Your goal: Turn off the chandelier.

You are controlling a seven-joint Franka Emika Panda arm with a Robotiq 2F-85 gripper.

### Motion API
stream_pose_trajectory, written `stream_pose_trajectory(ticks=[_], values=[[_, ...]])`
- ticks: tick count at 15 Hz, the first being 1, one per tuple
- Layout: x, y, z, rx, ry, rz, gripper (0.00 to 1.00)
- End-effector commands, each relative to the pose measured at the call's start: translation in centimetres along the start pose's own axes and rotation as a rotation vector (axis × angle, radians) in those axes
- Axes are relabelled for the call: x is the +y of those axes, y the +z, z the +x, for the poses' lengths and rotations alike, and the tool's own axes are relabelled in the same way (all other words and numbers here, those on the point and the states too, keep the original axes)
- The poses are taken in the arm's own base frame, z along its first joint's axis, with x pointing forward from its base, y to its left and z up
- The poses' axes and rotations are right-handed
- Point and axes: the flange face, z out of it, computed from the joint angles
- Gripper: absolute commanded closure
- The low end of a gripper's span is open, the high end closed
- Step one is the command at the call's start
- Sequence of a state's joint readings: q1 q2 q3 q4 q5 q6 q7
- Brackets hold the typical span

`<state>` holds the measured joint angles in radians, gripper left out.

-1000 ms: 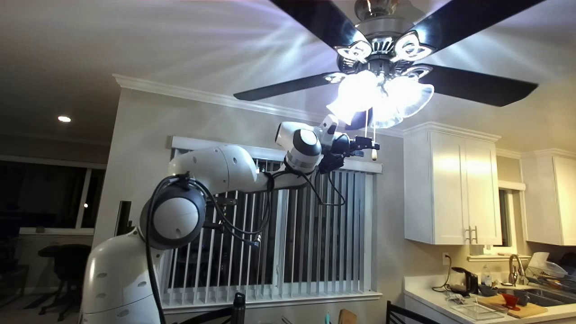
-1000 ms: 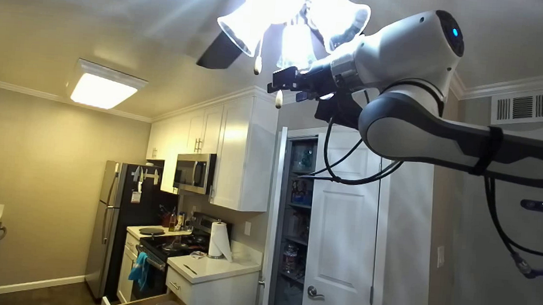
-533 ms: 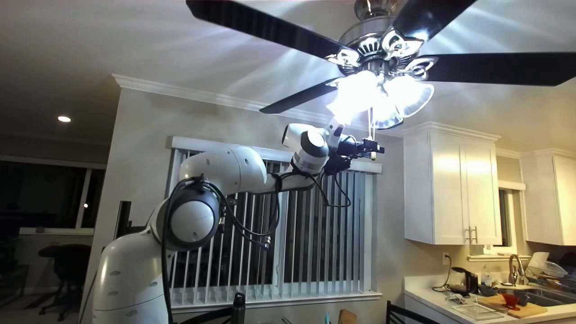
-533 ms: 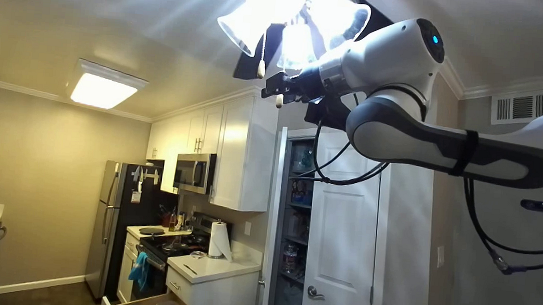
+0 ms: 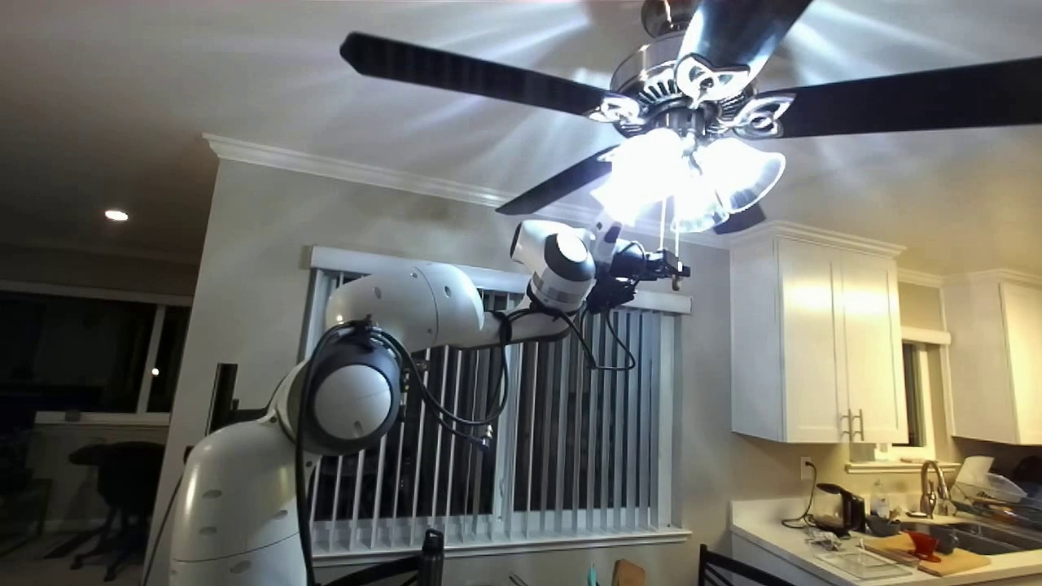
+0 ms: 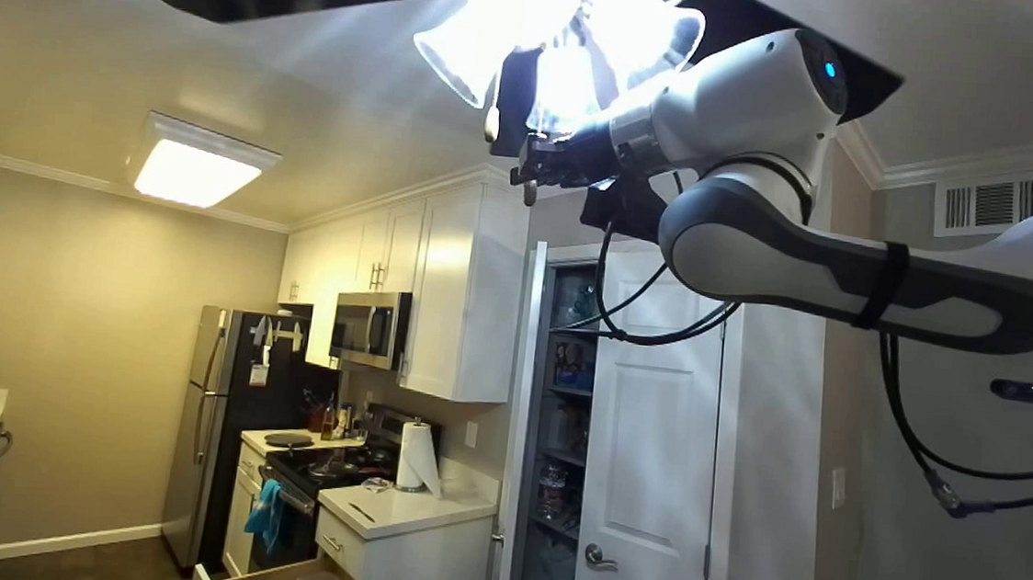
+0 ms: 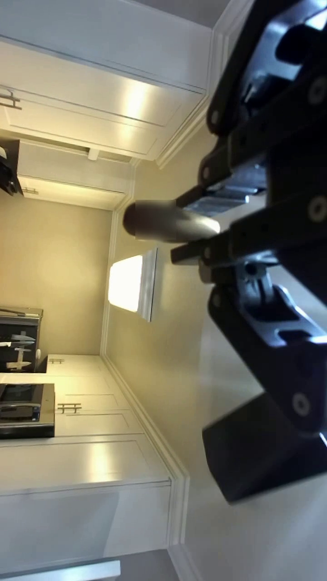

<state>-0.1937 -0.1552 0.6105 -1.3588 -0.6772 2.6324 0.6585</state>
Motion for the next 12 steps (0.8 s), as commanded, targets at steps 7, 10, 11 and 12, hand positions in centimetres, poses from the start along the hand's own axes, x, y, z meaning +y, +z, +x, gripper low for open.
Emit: stream_pose_trajectory(ticks=[7,10,11,12], values=[[0.6,1.2,-1.5,-0.087,-0.003,-0.043,0.96],[1.4,2.0,-2.4,-0.133,0.01,-0.057,0.96],[1.5,2.0,-2.4,-0.136,0.014,-0.053,0.96],[1.7,2.0,-2.3,-0.131,0.015,-0.056,0.96]])
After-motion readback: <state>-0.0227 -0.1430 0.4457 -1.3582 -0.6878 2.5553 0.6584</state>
